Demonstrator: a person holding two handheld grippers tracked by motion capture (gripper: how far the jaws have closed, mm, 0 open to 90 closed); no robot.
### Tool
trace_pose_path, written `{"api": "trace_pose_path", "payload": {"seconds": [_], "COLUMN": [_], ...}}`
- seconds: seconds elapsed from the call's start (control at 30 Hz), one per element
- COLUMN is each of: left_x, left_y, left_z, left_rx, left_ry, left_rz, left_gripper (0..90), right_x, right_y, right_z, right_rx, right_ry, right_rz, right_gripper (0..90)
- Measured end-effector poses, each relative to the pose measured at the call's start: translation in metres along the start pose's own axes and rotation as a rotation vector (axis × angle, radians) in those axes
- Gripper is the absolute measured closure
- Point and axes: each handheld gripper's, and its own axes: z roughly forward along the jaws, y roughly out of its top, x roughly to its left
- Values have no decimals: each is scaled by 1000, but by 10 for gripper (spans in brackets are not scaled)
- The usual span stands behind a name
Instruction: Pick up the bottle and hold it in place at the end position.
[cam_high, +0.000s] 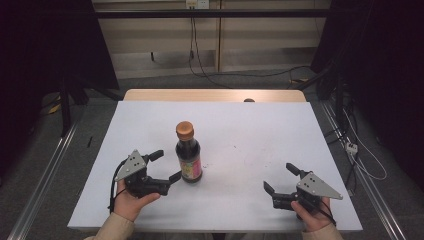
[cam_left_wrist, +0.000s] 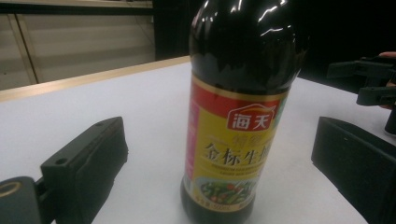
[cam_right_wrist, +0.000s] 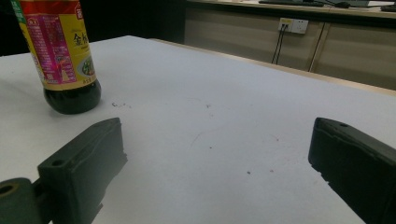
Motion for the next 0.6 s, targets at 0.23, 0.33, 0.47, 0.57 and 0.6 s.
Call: {"api": "trace_pose_path", "payload": {"seconds": [0.23,0.33,0.47,0.57,0.6], "left_x": [-4,-3,-4,-6,-6], "left_y": [1,0,0,1,1], "left_z": [13,15,19,25,25], "left_rx": [22,17,26,28,28], "left_ry": [-6,-18,-20,-25,-25], "left_rz": [-16,-28,-21,-24,-24], "left_gripper": [42,45,57,59,61], "right_x": [0,0,-1,-1,-2], "right_y": [0,0,0,0,0], "right_z": [0,0,0,0,0], "right_rx": [1,2,3,1,2], "right_ry": [2,1,-5,-7,-8], "right_rz": [2,3,5,7,7], "right_gripper": [30,30,32,33,33]}}
